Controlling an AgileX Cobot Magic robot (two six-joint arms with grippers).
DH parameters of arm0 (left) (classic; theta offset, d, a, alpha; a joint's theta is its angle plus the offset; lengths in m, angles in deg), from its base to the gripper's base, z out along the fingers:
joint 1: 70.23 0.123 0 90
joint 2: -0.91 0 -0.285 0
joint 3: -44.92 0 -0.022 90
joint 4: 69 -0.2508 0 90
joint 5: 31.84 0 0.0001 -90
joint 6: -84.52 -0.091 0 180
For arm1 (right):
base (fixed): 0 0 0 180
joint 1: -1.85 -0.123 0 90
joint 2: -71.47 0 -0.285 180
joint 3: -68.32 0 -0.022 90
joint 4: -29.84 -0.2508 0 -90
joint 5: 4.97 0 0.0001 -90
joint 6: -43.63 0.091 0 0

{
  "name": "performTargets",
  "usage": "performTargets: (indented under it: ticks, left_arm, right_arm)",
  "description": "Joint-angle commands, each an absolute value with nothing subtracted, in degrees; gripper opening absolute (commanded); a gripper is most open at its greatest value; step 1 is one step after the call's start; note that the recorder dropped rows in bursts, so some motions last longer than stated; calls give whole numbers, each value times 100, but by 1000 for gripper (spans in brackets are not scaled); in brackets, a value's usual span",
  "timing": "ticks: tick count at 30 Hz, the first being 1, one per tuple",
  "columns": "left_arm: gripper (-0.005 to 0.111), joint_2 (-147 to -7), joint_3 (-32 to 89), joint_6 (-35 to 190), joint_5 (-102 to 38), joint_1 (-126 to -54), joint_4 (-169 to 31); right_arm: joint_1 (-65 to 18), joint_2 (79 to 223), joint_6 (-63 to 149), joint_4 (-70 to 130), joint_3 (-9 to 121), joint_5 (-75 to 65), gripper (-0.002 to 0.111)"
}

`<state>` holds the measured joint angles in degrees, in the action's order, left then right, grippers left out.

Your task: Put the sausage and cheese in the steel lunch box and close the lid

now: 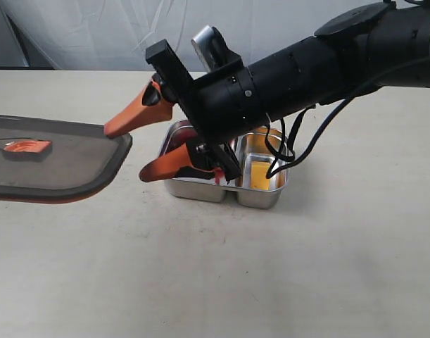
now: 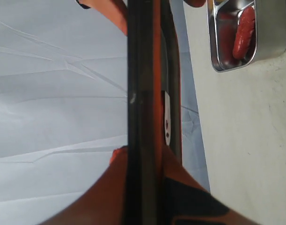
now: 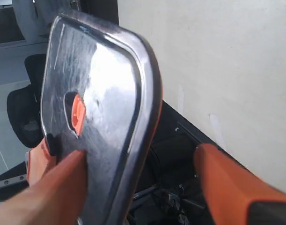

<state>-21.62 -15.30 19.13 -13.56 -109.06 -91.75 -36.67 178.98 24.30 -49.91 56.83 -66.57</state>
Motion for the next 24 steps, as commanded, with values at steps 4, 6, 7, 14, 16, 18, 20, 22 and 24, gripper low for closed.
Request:
performTargets:
  ticks: [4, 6, 7, 14, 16, 18, 20, 22, 24]
  left_arm:
    - [0, -2092, -1566, 1775, -1479, -10936, -8727]
    - [0, -2092, -1603, 1515, -1519, -10939, -8336]
    - [0, -2092, -1602, 1275, -1519, -10950, -8046]
    - [0, -2092, -1614, -6, -1423, -11006, -6790]
    - [0, -2092, -1614, -6, -1340, -11006, -6790]
    - [0, -2092, -1614, -6, -1328, -11006, -6777]
    - [0, -2092, -1614, -6, -1314, -11006, -6720]
    - [0, -2092, -1614, -6, -1227, -11006, -6695]
    - [0, -2092, -1614, -6, -1080, -11006, -6667]
  right_arm:
    - [-3662, 17887, 2367, -5386, 5723, -6389, 71]
    - [-3675, 17887, 2367, -5479, 5723, -6285, 71]
    - [-3686, 17887, 2367, -5494, 5723, -6251, 71]
    - [-3778, 18019, 2367, -5826, 5723, -6256, 71]
    - [-3778, 18057, 2367, -5886, 5723, -6277, 70]
    - [-3803, 18108, 2367, -5996, 5723, -6401, 64]
    - [-3816, 18161, 2356, -6068, 5723, -6524, 51]
    - [-3816, 18186, 2232, -6079, 5723, -6608, 36]
    - [-3816, 18186, 2003, -6079, 5723, -6694, 19]
